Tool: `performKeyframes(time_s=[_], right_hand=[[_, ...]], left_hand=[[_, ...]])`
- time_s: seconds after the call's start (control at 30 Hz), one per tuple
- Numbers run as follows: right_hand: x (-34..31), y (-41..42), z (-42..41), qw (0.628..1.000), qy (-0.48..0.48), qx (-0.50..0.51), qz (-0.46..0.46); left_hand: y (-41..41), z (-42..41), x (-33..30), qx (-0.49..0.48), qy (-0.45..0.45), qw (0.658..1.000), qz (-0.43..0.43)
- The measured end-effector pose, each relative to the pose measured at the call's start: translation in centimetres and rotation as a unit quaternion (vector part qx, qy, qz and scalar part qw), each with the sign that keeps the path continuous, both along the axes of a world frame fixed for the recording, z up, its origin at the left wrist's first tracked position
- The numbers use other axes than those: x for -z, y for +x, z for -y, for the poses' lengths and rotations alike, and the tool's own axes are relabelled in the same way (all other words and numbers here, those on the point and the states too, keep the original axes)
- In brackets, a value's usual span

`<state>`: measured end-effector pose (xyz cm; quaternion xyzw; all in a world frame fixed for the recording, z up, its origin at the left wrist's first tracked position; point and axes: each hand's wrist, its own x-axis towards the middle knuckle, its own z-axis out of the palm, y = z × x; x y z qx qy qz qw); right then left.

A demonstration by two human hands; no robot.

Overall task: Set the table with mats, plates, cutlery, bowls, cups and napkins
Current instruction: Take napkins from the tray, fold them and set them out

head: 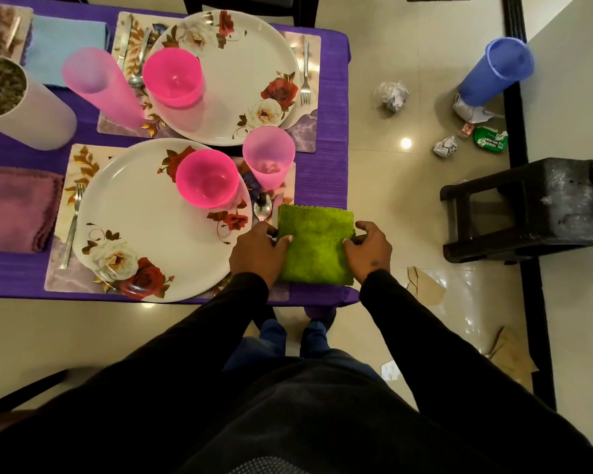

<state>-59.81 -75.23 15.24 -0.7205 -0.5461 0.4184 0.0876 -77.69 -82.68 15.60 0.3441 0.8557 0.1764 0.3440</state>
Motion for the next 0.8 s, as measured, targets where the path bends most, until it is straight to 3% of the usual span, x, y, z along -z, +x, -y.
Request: performKeyframes(time_s=[0.2, 0.8], right_hand=[[-0.13, -0.59, 0.16, 0.998, 0.049, -0.043, 0.009], [0.51, -0.60, -0.13, 0.998, 0.020, -0.057, -0.001]], left_hand=[[0.00, 0.16, -0.13, 0.008, 0.029, 0.999, -0.013], [0.15, -0.31, 0.21, 0.111, -0.006, 0.993, -0.042]])
